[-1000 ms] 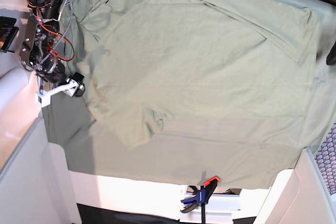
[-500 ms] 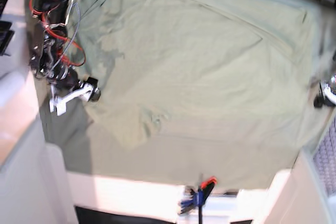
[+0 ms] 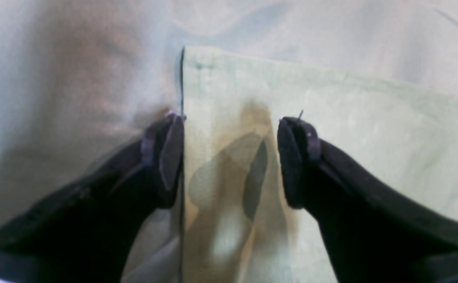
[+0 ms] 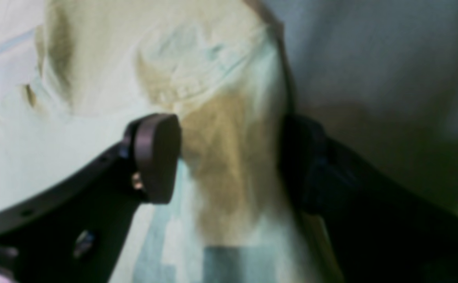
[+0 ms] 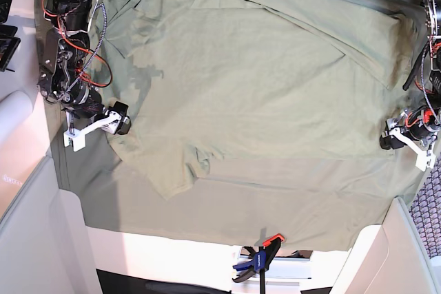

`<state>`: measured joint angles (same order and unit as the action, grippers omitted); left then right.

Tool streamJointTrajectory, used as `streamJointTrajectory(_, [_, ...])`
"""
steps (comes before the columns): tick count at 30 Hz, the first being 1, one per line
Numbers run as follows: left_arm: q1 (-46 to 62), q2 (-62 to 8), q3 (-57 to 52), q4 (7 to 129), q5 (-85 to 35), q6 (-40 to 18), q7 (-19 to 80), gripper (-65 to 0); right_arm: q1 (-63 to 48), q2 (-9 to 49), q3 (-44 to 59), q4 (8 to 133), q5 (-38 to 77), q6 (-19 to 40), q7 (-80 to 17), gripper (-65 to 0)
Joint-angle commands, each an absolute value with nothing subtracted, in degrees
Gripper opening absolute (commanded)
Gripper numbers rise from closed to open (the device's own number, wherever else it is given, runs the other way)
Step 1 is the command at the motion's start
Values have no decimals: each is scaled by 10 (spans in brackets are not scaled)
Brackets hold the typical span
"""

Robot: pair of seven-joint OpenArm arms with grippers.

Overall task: Fold the T-shirt properly
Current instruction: 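Grasp the shirt body midway with both grippers, then pull the grasped fabric toward the robot, folding the shirt over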

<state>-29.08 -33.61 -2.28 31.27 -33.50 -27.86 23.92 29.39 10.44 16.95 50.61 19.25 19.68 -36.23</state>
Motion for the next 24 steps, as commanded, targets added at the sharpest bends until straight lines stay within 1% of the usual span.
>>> streamJointTrajectory(1, [-302, -344, -24, 318, -334, -276, 247, -234, 308, 106, 170, 512, 195, 195, -364, -239])
streamJointTrajectory(4, [-302, -344, -24, 318, -341, -282, 260, -234, 308, 104, 170, 512, 213, 195, -364, -239])
streamJointTrajectory(7, [-302, -341, -23, 323, -369, -333, 274, -235, 309, 99, 170, 512, 231, 196, -364, -239])
streamJointTrajectory(9, [-302, -341, -23, 323, -378, -348, 276, -236, 309, 93, 170, 512, 232, 207, -364, -239])
streamJointTrajectory(10, [-302, -341, -23, 323, -378, -348, 277, -249, 309, 90, 170, 512, 231, 215, -364, -239])
streamJointTrajectory(11, [-302, -341, -23, 323, -377, -348, 277, -290, 309, 87, 170, 512, 228, 217, -361, -240])
streamJointTrajectory(14, [-302, -340, -23, 323, -375, -350, 275, -493, 309, 84, 170, 512, 213, 217, -350, -243])
streamJointTrajectory(15, [-302, -340, -23, 323, -375, -350, 270, -543, 309, 84, 170, 512, 205, 217, -342, -268])
streamJointTrajectory(16, [-302, -340, -23, 323, -374, -350, 264, -585, 309, 84, 170, 512, 193, 217, -336, -323])
streamJointTrajectory(17, [-301, -340, -23, 323, -373, -352, 257, -623, 309, 85, 170, 512, 181, 217, -329, -402])
streamJointTrajectory(18, [-302, -341, -23, 323, -370, -356, 251, -650, 309, 85, 170, 512, 175, 217, -324, -500])
streamJointTrajectory(19, [-302, -342, -23, 323, -370, -364, 246, -650, 309, 86, 170, 512, 172, 217, -321, -601])
streamJointTrajectory(20, [-302, -343, -23, 323, -371, -376, 245, -650, 309, 88, 170, 512, 170, 217, -319, -650])
streamJointTrajectory(22, [-302, -346, -23, 323, -383, -400, 243, -650, 309, 91, 170, 513, 170, 217, -324, -650])
streamJointTrajectory(24, [-302, -351, -23, 323, -411, -400, 247, -650, 309, 92, 170, 518, 171, 217, -331, -650])
